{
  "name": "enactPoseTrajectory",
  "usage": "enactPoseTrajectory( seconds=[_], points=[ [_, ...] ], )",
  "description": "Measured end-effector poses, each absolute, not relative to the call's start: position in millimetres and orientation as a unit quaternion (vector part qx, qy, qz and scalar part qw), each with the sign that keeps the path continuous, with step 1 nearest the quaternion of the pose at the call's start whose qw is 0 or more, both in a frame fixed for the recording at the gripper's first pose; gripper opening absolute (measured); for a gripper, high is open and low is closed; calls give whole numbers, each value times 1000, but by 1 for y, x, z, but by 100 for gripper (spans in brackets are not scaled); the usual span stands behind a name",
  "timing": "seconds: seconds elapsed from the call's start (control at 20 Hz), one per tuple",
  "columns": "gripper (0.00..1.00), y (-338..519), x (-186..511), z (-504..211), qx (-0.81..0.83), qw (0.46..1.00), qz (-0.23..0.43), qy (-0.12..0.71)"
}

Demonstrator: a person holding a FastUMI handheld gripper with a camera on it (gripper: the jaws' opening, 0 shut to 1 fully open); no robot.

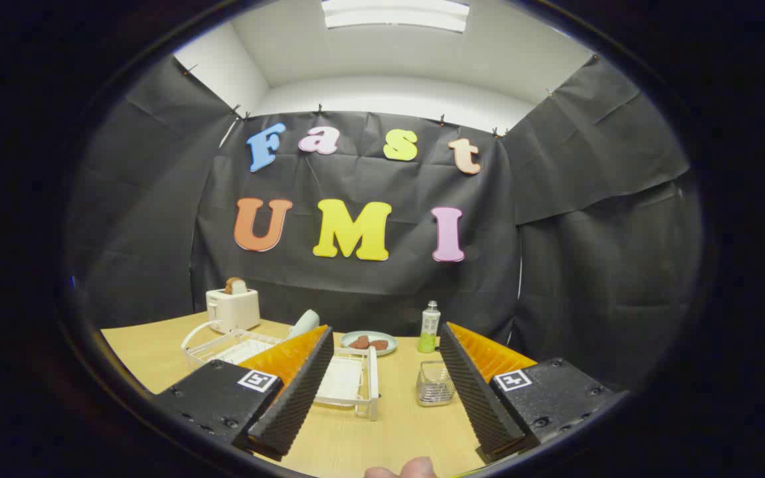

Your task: Take the plate from the dish rack, then take the spoon from the basket and place it into the plate.

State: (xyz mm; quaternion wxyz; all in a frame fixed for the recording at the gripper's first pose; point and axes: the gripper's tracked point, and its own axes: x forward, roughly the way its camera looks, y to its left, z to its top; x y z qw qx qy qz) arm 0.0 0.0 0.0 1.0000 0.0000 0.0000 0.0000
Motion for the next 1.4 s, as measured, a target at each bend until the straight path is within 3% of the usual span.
enactPoseTrajectory(
  seconds=[1.4],
  points=[
    [100,9,11,-4,1,1000,6,19]
  ],
)
